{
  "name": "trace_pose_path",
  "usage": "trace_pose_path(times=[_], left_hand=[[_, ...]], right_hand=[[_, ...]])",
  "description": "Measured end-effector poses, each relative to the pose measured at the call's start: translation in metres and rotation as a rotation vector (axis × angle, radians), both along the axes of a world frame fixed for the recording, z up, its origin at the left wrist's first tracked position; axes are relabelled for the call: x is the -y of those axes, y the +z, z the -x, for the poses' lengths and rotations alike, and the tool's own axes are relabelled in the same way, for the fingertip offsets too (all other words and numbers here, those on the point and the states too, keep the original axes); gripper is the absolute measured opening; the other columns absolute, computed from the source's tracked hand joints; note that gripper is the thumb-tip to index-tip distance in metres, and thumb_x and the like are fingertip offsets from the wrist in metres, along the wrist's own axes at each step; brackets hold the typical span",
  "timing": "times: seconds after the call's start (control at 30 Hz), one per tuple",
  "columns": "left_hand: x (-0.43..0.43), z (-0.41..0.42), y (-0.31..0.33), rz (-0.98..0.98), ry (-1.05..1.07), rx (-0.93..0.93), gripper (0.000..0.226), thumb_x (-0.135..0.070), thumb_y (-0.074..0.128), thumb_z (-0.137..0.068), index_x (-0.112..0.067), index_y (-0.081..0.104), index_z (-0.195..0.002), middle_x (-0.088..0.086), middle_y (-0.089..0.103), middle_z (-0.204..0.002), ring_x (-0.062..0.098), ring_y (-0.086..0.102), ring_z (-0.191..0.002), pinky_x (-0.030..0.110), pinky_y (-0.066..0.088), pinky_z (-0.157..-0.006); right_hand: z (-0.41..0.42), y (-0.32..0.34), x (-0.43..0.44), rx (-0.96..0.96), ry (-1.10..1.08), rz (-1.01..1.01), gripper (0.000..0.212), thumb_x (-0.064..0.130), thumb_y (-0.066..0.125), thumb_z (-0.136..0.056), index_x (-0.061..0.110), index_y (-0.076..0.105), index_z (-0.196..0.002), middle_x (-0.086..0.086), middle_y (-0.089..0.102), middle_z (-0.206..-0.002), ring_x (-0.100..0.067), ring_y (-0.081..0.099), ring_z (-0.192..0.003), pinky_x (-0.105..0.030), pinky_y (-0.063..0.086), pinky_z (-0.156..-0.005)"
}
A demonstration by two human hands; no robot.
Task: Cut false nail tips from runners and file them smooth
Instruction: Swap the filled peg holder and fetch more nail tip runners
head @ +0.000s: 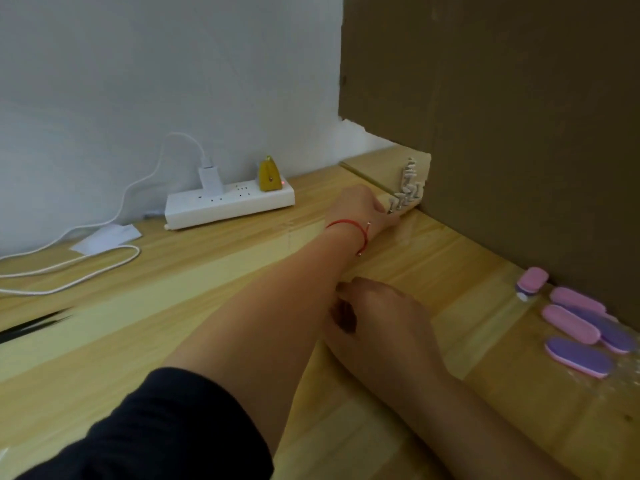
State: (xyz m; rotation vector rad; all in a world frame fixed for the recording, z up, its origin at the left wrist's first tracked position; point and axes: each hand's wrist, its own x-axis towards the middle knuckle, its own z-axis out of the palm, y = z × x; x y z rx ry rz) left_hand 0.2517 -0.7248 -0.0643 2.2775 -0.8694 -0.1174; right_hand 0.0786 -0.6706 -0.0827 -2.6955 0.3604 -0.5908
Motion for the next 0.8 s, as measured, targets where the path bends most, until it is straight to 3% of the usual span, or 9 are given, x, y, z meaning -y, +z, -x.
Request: trace_pose_path(times=[0.2,0.37,0.47,0.53,0.63,0.7,0.8], left_hand=[[0.029,-0.005,0.004,-0.008,0.007,-0.069,0.033,-0.042,0.073,-0.078,-0.017,0.073,-0.1,0.001,0.07,-0.099,0.016,0.064,-0.089,0.034,0.055,-0.083],[0.041,0.003,0.01,0.009,-0.086,-0.112,0.033,-0.015,0.06,-0.089,-0.01,0.053,-0.12,0.004,0.06,-0.106,0.021,0.058,-0.102,0.027,0.048,-0.083],[0.018,0.008,0.028,0.097,-0.113,-0.162,0.029,-0.005,0.055,-0.088,-0.009,0.047,-0.115,0.012,0.062,-0.111,0.025,0.059,-0.101,0.032,0.049,-0.083],[-0.019,0.013,0.047,0.119,-0.1,-0.14,0.032,-0.01,0.063,-0.086,-0.011,0.05,-0.115,0.011,0.064,-0.107,0.022,0.061,-0.097,0.025,0.05,-0.08],[-0.106,0.032,0.077,0.023,-0.175,-0.145,0.035,-0.014,0.069,-0.082,-0.015,0.053,-0.113,0.006,0.071,-0.097,0.014,0.064,-0.084,0.014,0.045,-0.061],[-0.183,0.052,0.091,-0.07,-0.186,-0.112,0.029,-0.016,0.068,-0.083,-0.021,0.051,-0.106,0.005,0.073,-0.099,0.014,0.066,-0.09,0.02,0.046,-0.071],[-0.328,0.09,0.109,-0.21,-0.157,-0.131,0.024,-0.017,0.066,-0.085,-0.028,0.051,-0.101,-0.005,0.075,-0.092,0.005,0.065,-0.078,0.02,0.052,-0.074]], right_hand=[[0.001,0.004,-0.001,-0.063,-0.023,-0.026,0.035,0.031,0.054,-0.082,0.025,0.029,-0.058,0.008,0.037,-0.058,-0.005,0.032,-0.048,-0.022,0.019,-0.046],[-0.001,0.004,0.003,-0.089,-0.039,-0.012,0.031,0.028,0.047,-0.08,0.025,0.025,-0.057,0.009,0.031,-0.055,-0.005,0.027,-0.046,-0.02,0.018,-0.046],[-0.001,0.004,0.005,-0.055,-0.038,-0.032,0.03,0.036,0.045,-0.082,0.024,0.033,-0.057,0.007,0.039,-0.057,-0.006,0.036,-0.049,-0.02,0.023,-0.047],[0.002,0.004,0.007,-0.065,-0.006,0.024,0.027,0.039,0.051,-0.086,0.024,0.045,-0.064,0.008,0.048,-0.063,-0.007,0.045,-0.056,-0.02,0.029,-0.049],[0.006,0.007,0.004,-0.044,0.006,0.02,0.023,0.039,0.058,-0.085,0.024,0.055,-0.067,0.009,0.054,-0.064,-0.012,0.052,-0.06,-0.028,0.038,-0.052],[0.006,0.007,0.006,-0.06,-0.002,0.028,0.024,0.042,0.059,-0.082,0.025,0.055,-0.065,0.01,0.056,-0.064,-0.016,0.053,-0.061,-0.031,0.044,-0.055],[0.005,-0.001,0.006,-0.054,-0.028,-0.025,0.023,0.031,0.065,-0.081,0.023,0.055,-0.062,0.001,0.055,-0.057,-0.027,0.053,-0.058,-0.044,0.05,-0.059]])
